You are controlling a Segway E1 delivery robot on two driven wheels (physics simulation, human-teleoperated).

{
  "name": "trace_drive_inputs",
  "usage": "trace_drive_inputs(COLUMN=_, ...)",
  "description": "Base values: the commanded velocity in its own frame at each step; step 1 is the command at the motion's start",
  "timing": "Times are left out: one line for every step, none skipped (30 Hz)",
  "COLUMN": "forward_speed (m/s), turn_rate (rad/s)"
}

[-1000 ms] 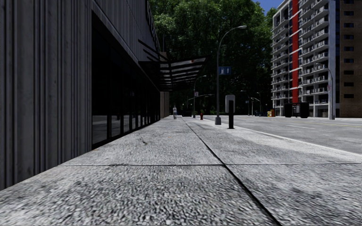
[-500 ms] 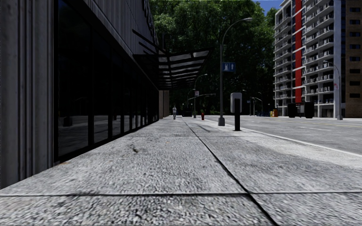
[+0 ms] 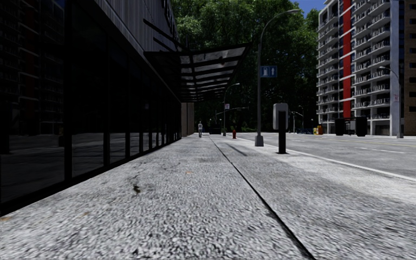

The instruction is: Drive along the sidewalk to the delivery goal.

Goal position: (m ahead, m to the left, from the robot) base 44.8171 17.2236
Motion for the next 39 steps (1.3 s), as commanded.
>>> trace_drive_inputs(forward_speed=2.00, turn_rate=0.00)
trace_drive_inputs(forward_speed=2.00, turn_rate=0.00)
trace_drive_inputs(forward_speed=2.00, turn_rate=0.00)
trace_drive_inputs(forward_speed=2.00, turn_rate=0.00)
trace_drive_inputs(forward_speed=2.00, turn_rate=0.00)
trace_drive_inputs(forward_speed=2.00, turn_rate=0.00)
trace_drive_inputs(forward_speed=2.00, turn_rate=0.00)
trace_drive_inputs(forward_speed=2.00, turn_rate=0.00)
trace_drive_inputs(forward_speed=2.00, turn_rate=0.00)
trace_drive_inputs(forward_speed=2.00, turn_rate=0.00)
trace_drive_inputs(forward_speed=2.00, turn_rate=0.00)
trace_drive_inputs(forward_speed=2.00, turn_rate=0.00)
trace_drive_inputs(forward_speed=2.00, turn_rate=0.00)
trace_drive_inputs(forward_speed=2.00, turn_rate=0.00)
trace_drive_inputs(forward_speed=2.00, turn_rate=0.00)
trace_drive_inputs(forward_speed=2.00, turn_rate=0.00)
trace_drive_inputs(forward_speed=2.00, turn_rate=0.00)
trace_drive_inputs(forward_speed=2.00, turn_rate=0.00)
trace_drive_inputs(forward_speed=2.00, turn_rate=0.00)
trace_drive_inputs(forward_speed=2.00, turn_rate=0.00)
trace_drive_inputs(forward_speed=2.00, turn_rate=0.00)
trace_drive_inputs(forward_speed=2.00, turn_rate=0.00)
trace_drive_inputs(forward_speed=2.00, turn_rate=0.00)
trace_drive_inputs(forward_speed=2.00, turn_rate=0.00)
trace_drive_inputs(forward_speed=2.00, turn_rate=0.00)
trace_drive_inputs(forward_speed=2.00, turn_rate=0.00)
trace_drive_inputs(forward_speed=2.00, turn_rate=0.00)
trace_drive_inputs(forward_speed=2.00, turn_rate=0.00)
trace_drive_inputs(forward_speed=2.00, turn_rate=0.00)
trace_drive_inputs(forward_speed=2.00, turn_rate=0.00)
trace_drive_inputs(forward_speed=2.00, turn_rate=0.00)
trace_drive_inputs(forward_speed=2.00, turn_rate=0.00)
trace_drive_inputs(forward_speed=2.00, turn_rate=0.00)
trace_drive_inputs(forward_speed=2.00, turn_rate=0.00)
trace_drive_inputs(forward_speed=2.00, turn_rate=0.00)
trace_drive_inputs(forward_speed=2.00, turn_rate=0.00)
trace_drive_inputs(forward_speed=2.00, turn_rate=0.00)
trace_drive_inputs(forward_speed=2.00, turn_rate=0.00)
trace_drive_inputs(forward_speed=2.00, turn_rate=0.00)
